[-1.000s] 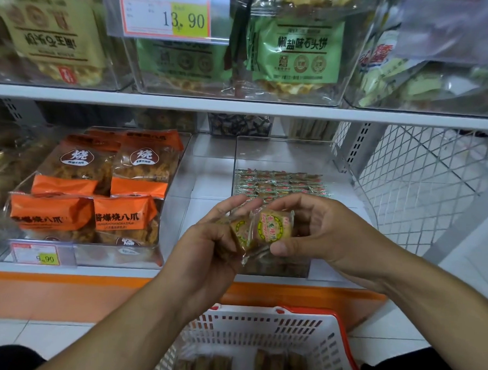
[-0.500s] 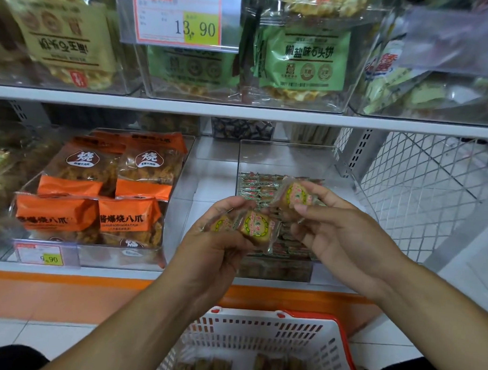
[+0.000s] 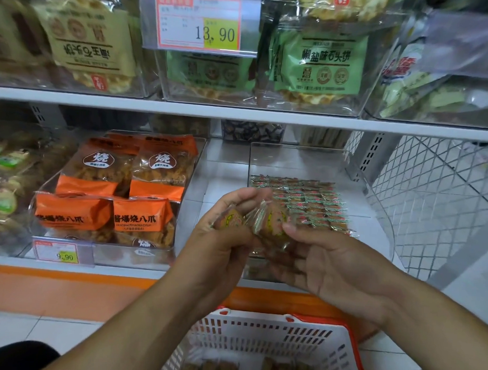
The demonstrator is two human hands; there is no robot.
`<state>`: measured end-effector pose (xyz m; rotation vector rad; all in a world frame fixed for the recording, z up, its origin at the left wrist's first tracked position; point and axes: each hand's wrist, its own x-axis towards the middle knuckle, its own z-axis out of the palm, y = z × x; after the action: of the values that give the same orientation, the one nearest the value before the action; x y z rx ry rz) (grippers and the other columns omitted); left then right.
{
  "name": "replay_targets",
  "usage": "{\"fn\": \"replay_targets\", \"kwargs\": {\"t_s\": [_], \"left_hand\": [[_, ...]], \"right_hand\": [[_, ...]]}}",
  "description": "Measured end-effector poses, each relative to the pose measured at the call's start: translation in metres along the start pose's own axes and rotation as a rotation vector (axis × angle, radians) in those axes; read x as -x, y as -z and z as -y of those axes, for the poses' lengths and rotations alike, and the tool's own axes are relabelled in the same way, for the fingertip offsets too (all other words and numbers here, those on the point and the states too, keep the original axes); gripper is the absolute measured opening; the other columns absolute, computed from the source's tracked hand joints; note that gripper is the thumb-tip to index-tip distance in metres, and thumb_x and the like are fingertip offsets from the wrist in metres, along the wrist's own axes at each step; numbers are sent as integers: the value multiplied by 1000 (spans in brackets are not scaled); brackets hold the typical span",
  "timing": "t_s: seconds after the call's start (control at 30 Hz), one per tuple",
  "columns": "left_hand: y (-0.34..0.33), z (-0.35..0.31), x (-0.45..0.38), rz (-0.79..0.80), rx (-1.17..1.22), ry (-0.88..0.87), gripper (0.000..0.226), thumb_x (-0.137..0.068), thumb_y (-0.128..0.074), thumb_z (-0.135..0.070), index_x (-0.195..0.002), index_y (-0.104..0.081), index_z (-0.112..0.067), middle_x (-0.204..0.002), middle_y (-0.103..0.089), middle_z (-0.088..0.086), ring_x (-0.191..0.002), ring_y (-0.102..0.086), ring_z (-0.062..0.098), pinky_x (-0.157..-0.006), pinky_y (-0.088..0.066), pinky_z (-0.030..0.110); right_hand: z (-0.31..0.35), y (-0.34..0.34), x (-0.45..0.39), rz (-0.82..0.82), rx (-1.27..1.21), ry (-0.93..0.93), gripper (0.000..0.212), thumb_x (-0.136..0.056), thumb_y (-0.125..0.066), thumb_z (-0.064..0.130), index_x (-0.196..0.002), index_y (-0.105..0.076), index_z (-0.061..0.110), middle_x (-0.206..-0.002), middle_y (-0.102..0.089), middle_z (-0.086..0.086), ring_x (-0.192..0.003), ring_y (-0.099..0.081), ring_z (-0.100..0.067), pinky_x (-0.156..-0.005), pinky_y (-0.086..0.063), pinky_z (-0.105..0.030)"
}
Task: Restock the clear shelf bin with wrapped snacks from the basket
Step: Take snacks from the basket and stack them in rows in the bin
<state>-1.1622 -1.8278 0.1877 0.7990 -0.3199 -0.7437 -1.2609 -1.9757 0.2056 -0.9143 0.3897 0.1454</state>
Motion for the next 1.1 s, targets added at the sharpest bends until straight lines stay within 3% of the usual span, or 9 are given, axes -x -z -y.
{"fn": "replay_targets", "kwargs": {"t_s": [0.1, 0.23, 0.43, 0.67, 0.8, 0.87, 0.93, 1.0, 1.1], "left_hand": [[1, -8, -1, 10, 117, 36, 54, -71, -60, 4, -124, -62, -6, -129, -70, 13, -121, -67, 26, -104, -45, 32], [0, -12, 2, -138, 84, -40, 58, -97, -46, -51, -124, -62, -2, -123, -71, 19, -118, -68, 32, -98, -49, 39], [-4, 21, 12, -167, -601, -583, 43, -113, -23, -18, -111, -65, -25, -120, -74, -3, -122, -63, 13, -97, -46, 19], [4, 36, 10, -29, -651, -669, 47, -108, -22, -29, -144, -49, -13, -145, -59, 5, -142, -48, 22, -115, -40, 41], [3, 33, 8, -156, -554, -455, 44, -105, -28, -49, -130, -63, -39, -126, -70, -13, -122, -63, 6, -91, -53, 19], [0, 25, 8, -155, -389, -138, 54, -92, -39, -72, -111, -76, -37, -113, -76, -3, -108, -72, 17, -80, -58, 27], [0, 20, 7, -62, -220, 160, 73, -85, -44, -82, -114, -76, -23, -118, -74, 14, -105, -73, 28, -80, -61, 36], [-2, 21, 6, -30, -102, 284, 80, -88, -44, -80, -116, -76, -12, -118, -73, 19, -99, -74, 28, -78, -61, 36], [-4, 33, 4, -137, -153, 307, 79, -93, -39, -73, -119, -73, -7, -109, -76, 18, -98, -75, 29, -69, -60, 33]], "right_hand": [[5, 0, 0, -52, -95, 79, 22, -82, -69, 12, -100, -79, 3, -106, -73, -19, -96, -74, -29, -82, -61, -40], [6, -6, 6, -13, -184, 79, 26, -81, -67, 7, -103, -77, -3, -114, -70, -23, -96, -70, -28, -71, -62, -32], [-33, -26, 5, 38, -175, 58, 39, -86, -60, 13, -122, -70, 2, -122, -70, -18, -103, -69, -24, -88, -59, -33], [-23, -15, 3, 211, -128, 94, 40, -92, -61, 8, -131, -62, 0, -126, -65, -21, -118, -64, -35, -101, -53, -43], [-2, -3, 4, 79, 304, 388, 67, -77, -76, 5, -140, -55, 18, -128, -68, -12, -118, -66, -28, -97, -55, -34], [6, 4, 8, -25, 844, 602, 71, -80, -80, 11, -142, -52, 32, -130, -65, 4, -122, -62, -19, -101, -52, -32], [8, 12, 10, -93, 1279, 728, 69, -84, -77, 18, -141, -50, 45, -130, -54, 22, -127, -54, -6, -104, -44, -21], [4, 13, 11, -61, 1411, 740, 69, -83, -75, 20, -140, -50, 48, -126, -50, 28, -125, -50, 1, -99, -36, -8], [-8, 11, 8, 14, 1414, 707, 72, -82, -75, 11, -143, -51, 42, -127, -48, 27, -126, -48, 1, -99, -32, -5]]}}
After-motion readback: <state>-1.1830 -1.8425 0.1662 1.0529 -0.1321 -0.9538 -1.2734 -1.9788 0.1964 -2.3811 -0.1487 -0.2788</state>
